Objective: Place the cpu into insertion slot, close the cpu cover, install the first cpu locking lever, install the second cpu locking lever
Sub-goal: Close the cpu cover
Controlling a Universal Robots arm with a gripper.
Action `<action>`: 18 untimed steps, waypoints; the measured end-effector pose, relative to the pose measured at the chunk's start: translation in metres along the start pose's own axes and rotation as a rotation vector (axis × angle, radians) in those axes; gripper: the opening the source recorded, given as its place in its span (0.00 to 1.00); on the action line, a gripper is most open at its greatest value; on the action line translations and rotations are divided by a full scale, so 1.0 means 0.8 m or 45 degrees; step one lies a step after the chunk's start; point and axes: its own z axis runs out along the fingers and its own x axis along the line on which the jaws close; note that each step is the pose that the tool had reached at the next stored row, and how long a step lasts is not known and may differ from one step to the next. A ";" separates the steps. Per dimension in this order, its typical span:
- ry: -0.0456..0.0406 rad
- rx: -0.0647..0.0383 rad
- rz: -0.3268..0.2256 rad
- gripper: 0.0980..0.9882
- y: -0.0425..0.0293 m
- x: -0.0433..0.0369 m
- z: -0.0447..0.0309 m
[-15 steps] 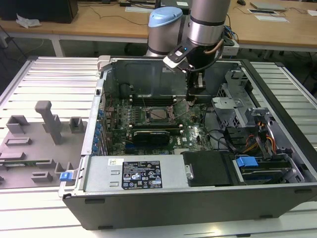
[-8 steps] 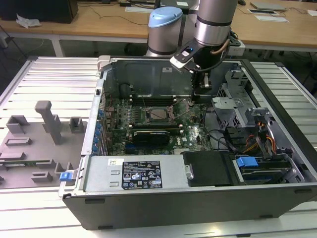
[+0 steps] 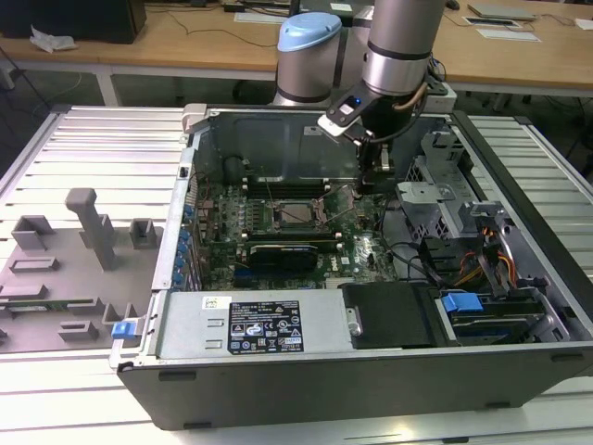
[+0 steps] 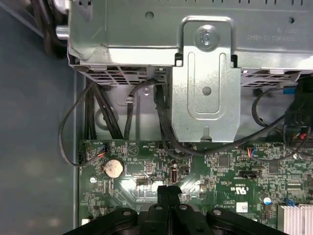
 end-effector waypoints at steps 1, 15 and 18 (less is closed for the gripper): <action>0.000 0.000 0.000 0.01 0.0001 0.000 0.0049; 0.001 0.158 -0.003 0.01 0.0023 0.000 0.0123; 0.001 0.158 -0.004 0.01 -0.0009 0.000 0.0123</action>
